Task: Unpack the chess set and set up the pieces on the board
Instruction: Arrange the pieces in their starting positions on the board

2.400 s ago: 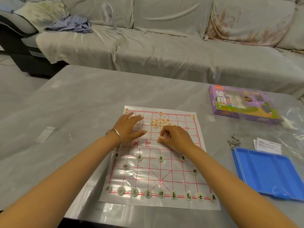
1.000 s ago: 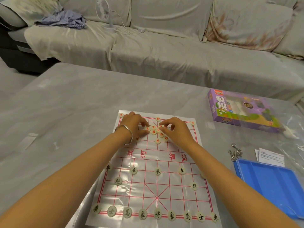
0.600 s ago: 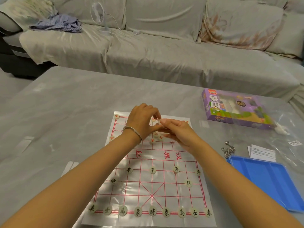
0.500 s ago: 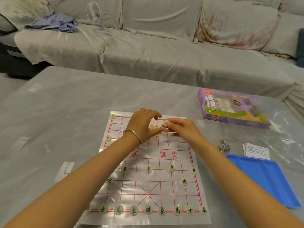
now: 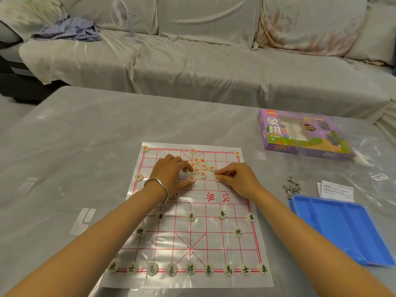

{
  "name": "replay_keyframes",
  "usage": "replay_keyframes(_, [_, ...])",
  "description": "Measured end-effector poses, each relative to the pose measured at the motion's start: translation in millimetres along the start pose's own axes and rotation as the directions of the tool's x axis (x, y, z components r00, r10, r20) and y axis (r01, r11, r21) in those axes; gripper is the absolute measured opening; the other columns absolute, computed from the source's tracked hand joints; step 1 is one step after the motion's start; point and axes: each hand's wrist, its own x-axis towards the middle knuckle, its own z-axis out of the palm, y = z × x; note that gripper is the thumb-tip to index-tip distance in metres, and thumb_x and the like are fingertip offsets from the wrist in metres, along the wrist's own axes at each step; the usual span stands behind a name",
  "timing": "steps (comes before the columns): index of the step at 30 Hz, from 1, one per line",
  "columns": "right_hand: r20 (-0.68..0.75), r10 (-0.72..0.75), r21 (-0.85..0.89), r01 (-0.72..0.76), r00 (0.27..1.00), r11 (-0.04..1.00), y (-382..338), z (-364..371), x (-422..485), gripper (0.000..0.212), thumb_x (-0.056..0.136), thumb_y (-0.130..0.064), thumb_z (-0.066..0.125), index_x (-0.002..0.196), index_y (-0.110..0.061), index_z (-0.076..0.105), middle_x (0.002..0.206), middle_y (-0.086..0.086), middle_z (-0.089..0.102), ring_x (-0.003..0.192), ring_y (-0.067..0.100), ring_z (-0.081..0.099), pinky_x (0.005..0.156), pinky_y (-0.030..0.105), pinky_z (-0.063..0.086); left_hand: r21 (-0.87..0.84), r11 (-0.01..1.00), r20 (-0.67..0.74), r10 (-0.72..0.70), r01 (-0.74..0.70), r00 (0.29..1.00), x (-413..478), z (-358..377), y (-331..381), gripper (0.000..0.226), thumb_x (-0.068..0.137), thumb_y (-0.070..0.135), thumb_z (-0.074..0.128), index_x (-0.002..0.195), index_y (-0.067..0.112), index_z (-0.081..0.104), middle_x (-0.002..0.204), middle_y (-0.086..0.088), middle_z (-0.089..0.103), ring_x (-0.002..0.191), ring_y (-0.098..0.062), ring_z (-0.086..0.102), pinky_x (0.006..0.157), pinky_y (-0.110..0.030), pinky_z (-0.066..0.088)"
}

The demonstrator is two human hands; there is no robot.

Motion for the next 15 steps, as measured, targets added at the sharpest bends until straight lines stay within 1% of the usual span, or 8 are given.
replay_keyframes(3, [-0.011, 0.004, 0.008, -0.004, 1.0, 1.0, 2.0, -0.5, -0.8, 0.027, 0.086, -0.028, 0.065, 0.11, -0.018, 0.069, 0.109, -0.003, 0.064, 0.09, 0.006, 0.053, 0.07, 0.008, 0.039, 0.004, 1.0, 0.005, -0.017, 0.017, 1.0, 0.2, 0.8, -3.3, 0.039, 0.081, 0.05, 0.06, 0.116, 0.031, 0.058, 0.115, 0.01, 0.06, 0.108, -0.014, 0.044, 0.09, -0.028, 0.034])
replay_keyframes(8, [-0.002, -0.009, -0.047, 0.009, 1.0, 0.999, 3.5, -1.6, -3.5, 0.028, 0.082, -0.028, 0.069, 0.109, -0.019, 0.068, 0.105, -0.007, 0.059, 0.082, 0.004, 0.05, 0.066, 0.007, 0.037, -0.022, 0.999, 0.016, -0.044, 0.044, 0.999, -0.1, 5.0, -3.8, 0.038, 0.08, 0.051, 0.061, 0.113, 0.031, 0.061, 0.112, 0.01, 0.062, 0.106, -0.015, 0.045, 0.089, -0.029, 0.034])
replay_keyframes(11, [0.005, -0.02, -0.087, 0.02, 1.0, 0.996, 3.4, -0.2, -4.5, 0.027, 0.082, -0.027, 0.069, 0.108, -0.02, 0.068, 0.106, -0.006, 0.058, 0.085, 0.006, 0.05, 0.068, 0.007, 0.036, -0.011, 0.999, 0.013, -0.051, 0.051, 0.999, 0.6, 6.2, -3.2, 0.039, 0.08, 0.052, 0.06, 0.113, 0.032, 0.061, 0.112, 0.01, 0.062, 0.106, -0.015, 0.046, 0.09, -0.03, 0.035])
replay_keyframes(15, [-0.021, -0.02, -0.081, 0.018, 1.0, 0.997, 4.2, 2.0, -7.3, 0.026, 0.083, -0.027, 0.069, 0.107, -0.02, 0.068, 0.108, -0.004, 0.059, 0.087, 0.007, 0.051, 0.067, 0.006, 0.037, -0.012, 0.998, 0.005, -0.07, 0.07, 0.998, 0.6, 6.2, -2.4, 0.037, 0.08, 0.053, 0.06, 0.111, 0.032, 0.063, 0.112, 0.01, 0.063, 0.106, -0.015, 0.046, 0.091, -0.03, 0.035])
